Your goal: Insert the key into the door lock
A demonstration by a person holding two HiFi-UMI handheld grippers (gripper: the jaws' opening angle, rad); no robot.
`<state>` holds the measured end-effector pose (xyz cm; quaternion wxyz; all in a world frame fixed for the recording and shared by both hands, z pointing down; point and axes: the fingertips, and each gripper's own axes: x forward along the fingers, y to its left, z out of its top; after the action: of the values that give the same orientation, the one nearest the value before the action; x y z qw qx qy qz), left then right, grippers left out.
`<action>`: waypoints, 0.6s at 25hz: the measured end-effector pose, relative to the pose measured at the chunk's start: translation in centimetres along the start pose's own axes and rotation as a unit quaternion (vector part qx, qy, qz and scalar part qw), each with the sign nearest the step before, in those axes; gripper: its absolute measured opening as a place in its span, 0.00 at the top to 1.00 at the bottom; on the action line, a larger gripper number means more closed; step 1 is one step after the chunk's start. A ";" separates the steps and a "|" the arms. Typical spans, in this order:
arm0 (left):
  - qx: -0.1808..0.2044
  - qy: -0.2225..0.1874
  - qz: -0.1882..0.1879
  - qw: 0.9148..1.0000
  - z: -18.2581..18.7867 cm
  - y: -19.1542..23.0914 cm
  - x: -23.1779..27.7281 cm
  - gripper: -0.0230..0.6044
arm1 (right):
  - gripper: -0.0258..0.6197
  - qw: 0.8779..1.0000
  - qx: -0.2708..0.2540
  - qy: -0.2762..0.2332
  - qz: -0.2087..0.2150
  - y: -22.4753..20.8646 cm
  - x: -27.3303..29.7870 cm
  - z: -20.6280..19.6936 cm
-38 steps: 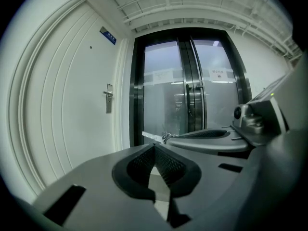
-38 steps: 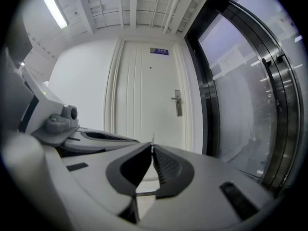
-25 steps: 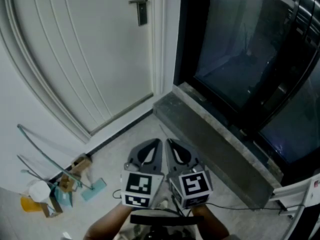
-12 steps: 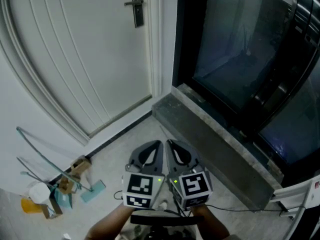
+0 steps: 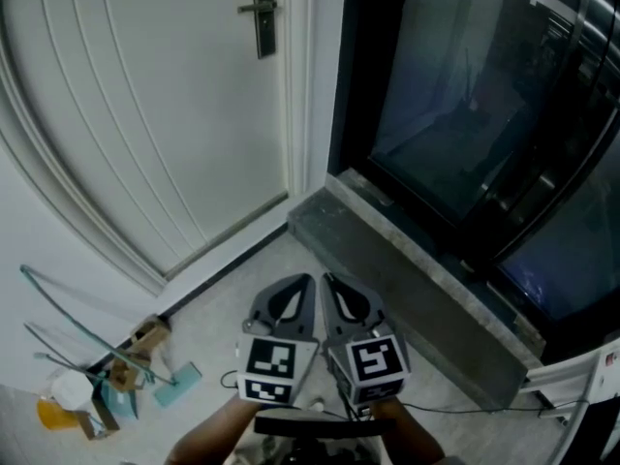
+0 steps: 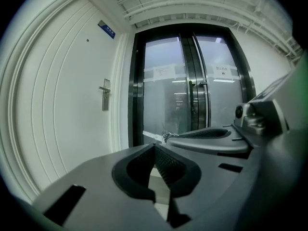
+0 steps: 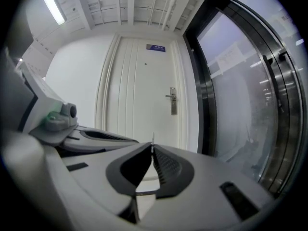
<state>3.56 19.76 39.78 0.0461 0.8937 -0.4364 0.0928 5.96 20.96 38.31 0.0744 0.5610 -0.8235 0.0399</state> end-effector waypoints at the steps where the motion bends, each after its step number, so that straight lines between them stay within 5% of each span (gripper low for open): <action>1: -0.001 -0.001 -0.003 1.000 0.1 0.6 0.3 0.96 | 0.92 1.000 -0.002 0.002 -0.003 0.1 0.7 0.1; 15: -0.006 -0.009 -0.044 0.999 1.3 10.0 3.3 0.96 | 0.92 0.999 -0.024 0.008 -0.046 2.1 9.9 2.6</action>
<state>-2.17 10.81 39.22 0.0518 0.9125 -0.3979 0.0801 0.29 12.23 37.49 0.0968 0.5963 -0.7966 0.0211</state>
